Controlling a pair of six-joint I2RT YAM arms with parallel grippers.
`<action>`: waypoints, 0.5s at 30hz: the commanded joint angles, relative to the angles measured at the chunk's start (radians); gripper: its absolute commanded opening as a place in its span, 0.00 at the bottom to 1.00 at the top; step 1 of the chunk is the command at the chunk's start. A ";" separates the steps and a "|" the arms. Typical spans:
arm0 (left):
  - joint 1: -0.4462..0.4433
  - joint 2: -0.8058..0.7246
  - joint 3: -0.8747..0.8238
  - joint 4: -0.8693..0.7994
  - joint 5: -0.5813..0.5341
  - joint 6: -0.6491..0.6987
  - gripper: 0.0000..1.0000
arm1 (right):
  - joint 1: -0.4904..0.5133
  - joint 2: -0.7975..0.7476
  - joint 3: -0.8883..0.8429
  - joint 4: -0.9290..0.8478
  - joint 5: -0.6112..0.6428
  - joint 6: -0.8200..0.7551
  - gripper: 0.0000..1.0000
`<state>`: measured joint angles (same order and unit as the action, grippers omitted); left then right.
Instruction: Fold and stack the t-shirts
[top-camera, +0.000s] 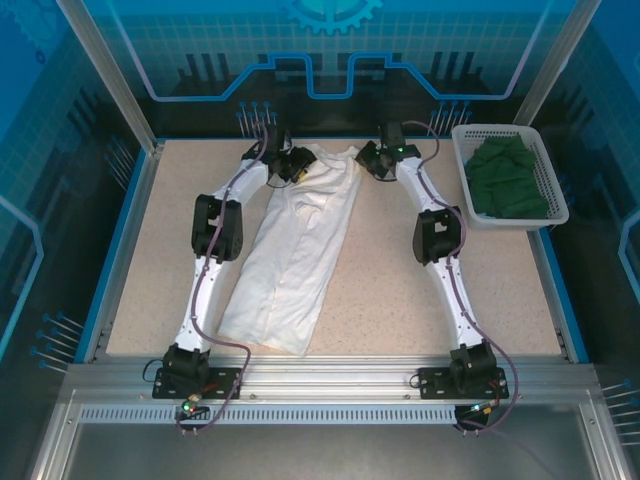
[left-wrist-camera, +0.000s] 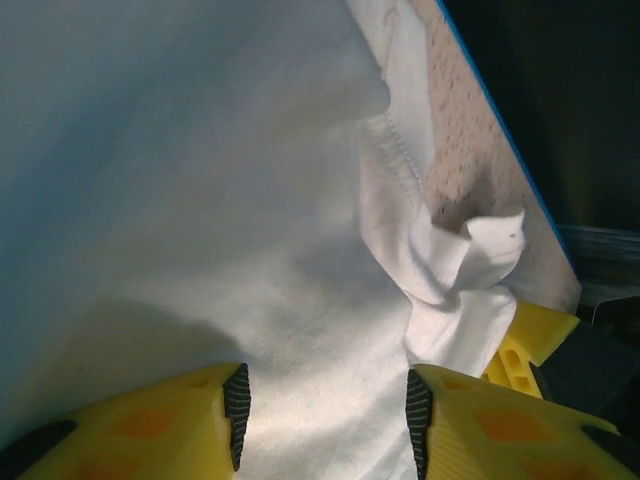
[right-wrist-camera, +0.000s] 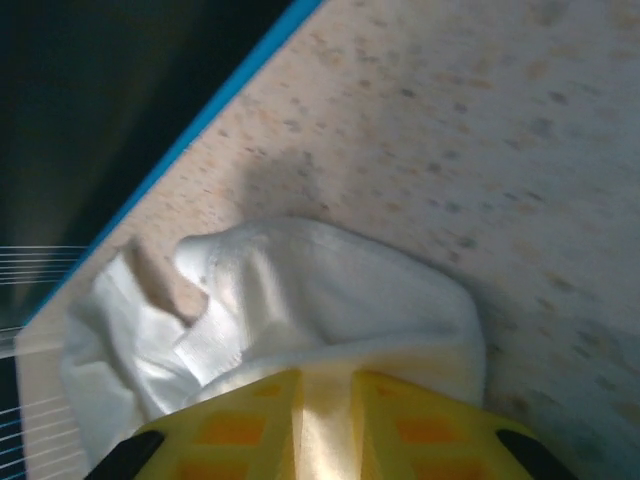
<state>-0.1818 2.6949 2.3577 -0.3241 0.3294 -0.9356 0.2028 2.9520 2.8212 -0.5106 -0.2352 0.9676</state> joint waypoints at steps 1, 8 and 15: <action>0.024 0.028 0.031 -0.013 -0.083 -0.088 0.48 | 0.013 0.069 0.007 0.092 -0.037 0.085 0.25; 0.051 -0.090 -0.067 -0.009 -0.208 -0.087 0.54 | 0.012 0.001 0.041 0.099 -0.034 0.031 0.62; 0.055 -0.339 -0.180 0.046 -0.128 -0.012 0.77 | 0.034 -0.312 -0.059 -0.155 0.041 -0.178 0.72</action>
<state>-0.1314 2.5484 2.2318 -0.3210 0.1875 -0.9897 0.2161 2.8548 2.7861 -0.5358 -0.2379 0.9176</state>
